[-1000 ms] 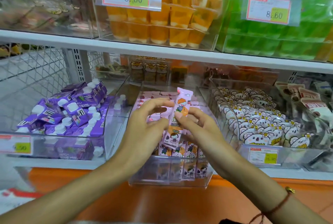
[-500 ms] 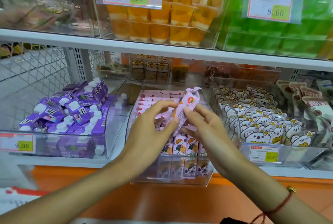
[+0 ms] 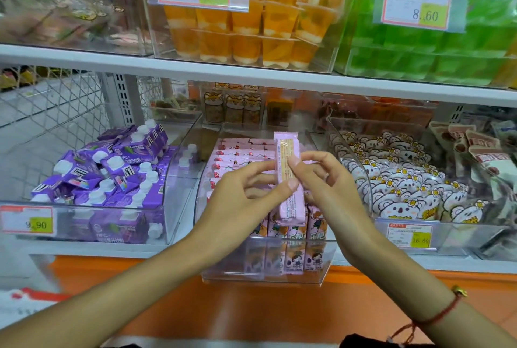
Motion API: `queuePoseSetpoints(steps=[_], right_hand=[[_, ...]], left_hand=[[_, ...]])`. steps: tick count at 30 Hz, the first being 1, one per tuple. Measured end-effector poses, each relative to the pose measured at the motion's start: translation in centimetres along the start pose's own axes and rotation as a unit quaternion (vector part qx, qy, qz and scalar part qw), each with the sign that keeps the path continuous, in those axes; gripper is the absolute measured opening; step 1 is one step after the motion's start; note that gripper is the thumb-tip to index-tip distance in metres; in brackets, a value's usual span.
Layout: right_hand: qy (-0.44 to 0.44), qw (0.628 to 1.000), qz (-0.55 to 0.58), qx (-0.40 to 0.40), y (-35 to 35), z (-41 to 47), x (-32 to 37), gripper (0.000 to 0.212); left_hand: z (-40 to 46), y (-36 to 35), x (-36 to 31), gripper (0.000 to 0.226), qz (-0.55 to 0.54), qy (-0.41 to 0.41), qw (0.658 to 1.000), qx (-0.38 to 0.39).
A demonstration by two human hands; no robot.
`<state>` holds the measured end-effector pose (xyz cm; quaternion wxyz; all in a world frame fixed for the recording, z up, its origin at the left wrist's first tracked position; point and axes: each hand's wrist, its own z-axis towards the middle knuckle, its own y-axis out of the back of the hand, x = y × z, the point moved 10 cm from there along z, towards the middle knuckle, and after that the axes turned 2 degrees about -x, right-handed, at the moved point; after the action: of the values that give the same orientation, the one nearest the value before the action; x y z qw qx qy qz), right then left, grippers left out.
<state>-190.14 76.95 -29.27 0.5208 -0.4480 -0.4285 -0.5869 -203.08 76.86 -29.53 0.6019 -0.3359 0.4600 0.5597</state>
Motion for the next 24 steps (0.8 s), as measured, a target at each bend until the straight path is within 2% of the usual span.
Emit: queuePoseSetpoints(steps=[3, 10, 14, 16, 19, 22, 24], right_hand=[[0.018, 1.000, 0.001, 0.012, -0.2, -0.1, 0.5, 0.022], [0.133, 0.985, -0.032, 0.109, -1.3, -0.9, 3.1, 0.036], [0.151, 0.982, -0.034, 0.113, -1.3, -1.0, 3.4, 0.037], [0.129, 0.985, -0.024, 0.110, -1.2, -0.7, 3.1, 0.040], [0.080, 0.991, -0.025, 0.107, -1.3, -0.5, 2.3, 0.045], [0.059, 0.991, -0.047, 0.111, -1.7, -0.7, 1.8, 0.043], [0.066, 0.989, -0.061, 0.118, -2.1, -1.0, 2.0, 0.038]], left_hand=[[0.0, 0.0, -0.3, 0.022, 0.001, -0.005, 1.000, 0.011], [0.5, 1.8, -2.6, 0.038, 0.073, -0.118, 0.990, -0.009], [0.5, 2.0, -3.2, 0.040, 0.062, -0.124, 0.990, -0.003], [0.5, 2.4, -2.6, 0.041, 0.028, -0.077, 0.997, -0.014], [0.7, 3.0, -0.4, 0.034, -0.059, 0.046, 0.996, -0.040], [0.4, 2.7, 1.4, 0.019, -0.168, 0.154, 0.972, -0.052], [0.3, 2.5, 2.0, 0.020, -0.204, 0.189, 0.959, -0.056]])
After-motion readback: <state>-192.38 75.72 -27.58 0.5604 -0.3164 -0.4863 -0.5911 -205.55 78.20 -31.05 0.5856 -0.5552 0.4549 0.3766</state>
